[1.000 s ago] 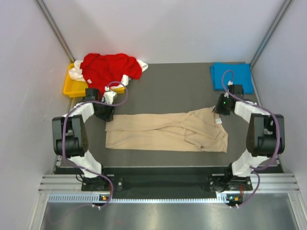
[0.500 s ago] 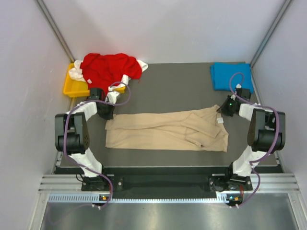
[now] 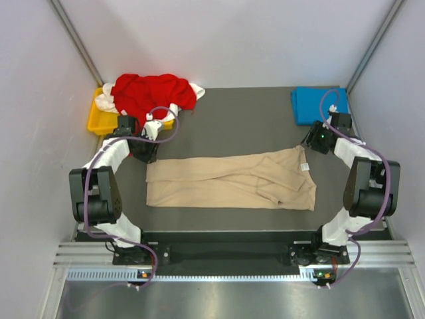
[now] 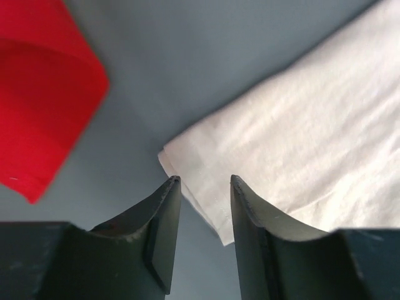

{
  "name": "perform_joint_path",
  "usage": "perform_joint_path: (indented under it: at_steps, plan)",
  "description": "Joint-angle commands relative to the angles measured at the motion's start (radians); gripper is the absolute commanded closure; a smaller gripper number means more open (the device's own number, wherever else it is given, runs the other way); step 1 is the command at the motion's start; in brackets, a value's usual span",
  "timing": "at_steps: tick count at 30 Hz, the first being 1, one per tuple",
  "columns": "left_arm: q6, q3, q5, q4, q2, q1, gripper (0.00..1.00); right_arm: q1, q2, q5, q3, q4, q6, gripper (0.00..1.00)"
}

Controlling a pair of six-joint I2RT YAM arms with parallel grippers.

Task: Fold and stack the t-shirts
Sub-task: Fold the tshirt

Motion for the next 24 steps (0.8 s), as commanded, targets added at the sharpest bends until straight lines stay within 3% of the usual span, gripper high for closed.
perform_joint_path:
  at_steps: [1, 6, 13, 17, 18, 19, 24]
  plan:
    - [-0.037, 0.051, 0.037, 0.023, -0.015, 0.004, 0.56, 0.012, 0.011, 0.059, 0.074, -0.033, -0.042, 0.48]
    - [-0.037, 0.060, -0.017, 0.053, 0.090, -0.022, 0.54, 0.014, 0.114, 0.044, 0.126, -0.037, -0.043, 0.50]
    - [0.038, -0.029, -0.020, 0.035, 0.086, -0.051, 0.56, 0.041, 0.185, -0.036, 0.149, -0.039, -0.048, 0.69]
    - [0.100, -0.133, -0.064, 0.035, 0.049, -0.066, 0.81, 0.049, 0.222, -0.045, 0.173, -0.031, -0.040, 0.94]
    - [0.110, -0.142, -0.066, 0.023, 0.043, -0.066, 0.94, 0.050, 0.231, -0.053, 0.186, -0.033, -0.033, 0.97]
    - [0.123, -0.149, -0.071, 0.009, 0.037, -0.068, 0.98, 0.050, 0.245, -0.060, 0.201, -0.031, -0.030, 1.00]
    - [0.261, -0.225, -0.005, -0.143, -0.050, -0.071, 1.00, 0.108, 0.386, -0.084, 0.406, -0.031, 0.016, 1.00]
